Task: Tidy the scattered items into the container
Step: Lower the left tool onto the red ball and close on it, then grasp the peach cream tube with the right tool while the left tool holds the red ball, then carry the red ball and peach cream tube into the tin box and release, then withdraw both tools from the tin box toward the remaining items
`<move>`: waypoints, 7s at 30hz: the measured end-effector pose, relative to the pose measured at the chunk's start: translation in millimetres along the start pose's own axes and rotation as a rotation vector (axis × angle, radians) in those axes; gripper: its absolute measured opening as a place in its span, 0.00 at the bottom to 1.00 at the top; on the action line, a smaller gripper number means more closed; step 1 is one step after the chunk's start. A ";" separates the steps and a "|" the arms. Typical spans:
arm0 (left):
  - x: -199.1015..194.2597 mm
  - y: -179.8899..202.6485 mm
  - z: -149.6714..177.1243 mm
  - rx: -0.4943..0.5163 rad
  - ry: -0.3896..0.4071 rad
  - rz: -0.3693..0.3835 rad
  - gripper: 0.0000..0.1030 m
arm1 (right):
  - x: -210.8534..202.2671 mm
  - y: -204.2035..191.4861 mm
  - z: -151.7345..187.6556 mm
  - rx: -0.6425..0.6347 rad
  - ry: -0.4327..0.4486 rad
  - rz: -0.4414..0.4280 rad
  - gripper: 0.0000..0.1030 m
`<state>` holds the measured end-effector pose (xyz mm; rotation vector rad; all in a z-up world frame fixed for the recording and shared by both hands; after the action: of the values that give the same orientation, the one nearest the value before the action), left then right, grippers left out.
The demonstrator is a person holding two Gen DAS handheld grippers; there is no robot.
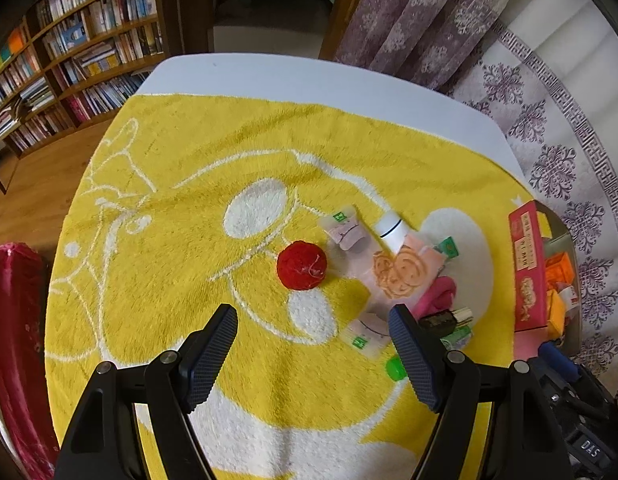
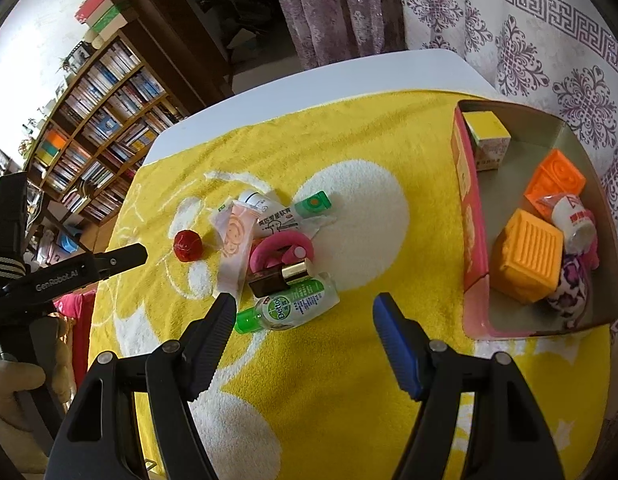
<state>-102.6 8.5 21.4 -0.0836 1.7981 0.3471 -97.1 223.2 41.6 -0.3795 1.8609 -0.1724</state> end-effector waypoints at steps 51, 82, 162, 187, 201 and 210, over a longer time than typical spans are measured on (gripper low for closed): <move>66.5 -26.9 -38.3 -0.017 -0.063 0.015 0.36 | 65.5 -37.8 -32.6 -0.044 -0.085 0.004 0.72; 55.3 -58.6 -26.0 -0.083 -0.061 0.004 0.36 | 136.8 -90.4 -42.3 -0.352 -0.087 0.160 0.32; -9.3 326.5 -0.8 0.322 0.109 0.070 0.36 | -121.6 237.2 -30.0 0.111 0.226 0.030 0.11; 11.9 327.8 -8.6 0.285 0.054 0.094 0.75 | -104.2 237.6 -31.1 0.098 0.188 0.015 0.66; -6.4 288.5 4.1 0.218 0.079 0.072 0.75 | -99.4 213.0 -23.6 0.136 0.143 -0.216 0.66; -17.0 229.8 16.2 0.125 0.085 0.023 0.75 | -102.0 189.5 -19.1 0.107 0.157 -0.187 0.66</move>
<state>-138.1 229.6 77.9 0.0106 1.9018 0.2501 -119.7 434.4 81.3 -0.4767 1.9597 -0.4381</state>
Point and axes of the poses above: each gripper's, at about its wrist camera, not at the fingertips, and x roughly the way its jaws point, y to its right, z to its underside, the point moved 4 cm from there along x, roughly the way its jaws point, and after that the axes turned 5 degrees about -y, right-handed, at the moved point
